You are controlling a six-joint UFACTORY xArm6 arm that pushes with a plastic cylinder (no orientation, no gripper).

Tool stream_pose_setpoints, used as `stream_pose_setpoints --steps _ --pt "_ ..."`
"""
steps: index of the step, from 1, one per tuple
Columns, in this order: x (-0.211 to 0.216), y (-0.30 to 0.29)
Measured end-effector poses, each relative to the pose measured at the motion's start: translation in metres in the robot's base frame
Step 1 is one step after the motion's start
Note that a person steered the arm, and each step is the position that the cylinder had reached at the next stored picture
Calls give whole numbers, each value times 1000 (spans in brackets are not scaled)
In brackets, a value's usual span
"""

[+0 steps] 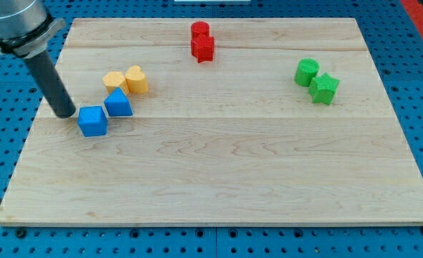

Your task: Push the blue triangle towards top right side of the board

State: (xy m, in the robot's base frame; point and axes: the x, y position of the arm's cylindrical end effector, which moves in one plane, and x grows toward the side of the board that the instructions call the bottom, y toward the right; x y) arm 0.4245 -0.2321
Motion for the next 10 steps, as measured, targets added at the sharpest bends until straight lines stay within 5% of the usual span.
stream_pose_setpoints --steps 3,5,7,10 --pt "-3 136" --pt "72 144" --pt "3 172" --pt "44 247"
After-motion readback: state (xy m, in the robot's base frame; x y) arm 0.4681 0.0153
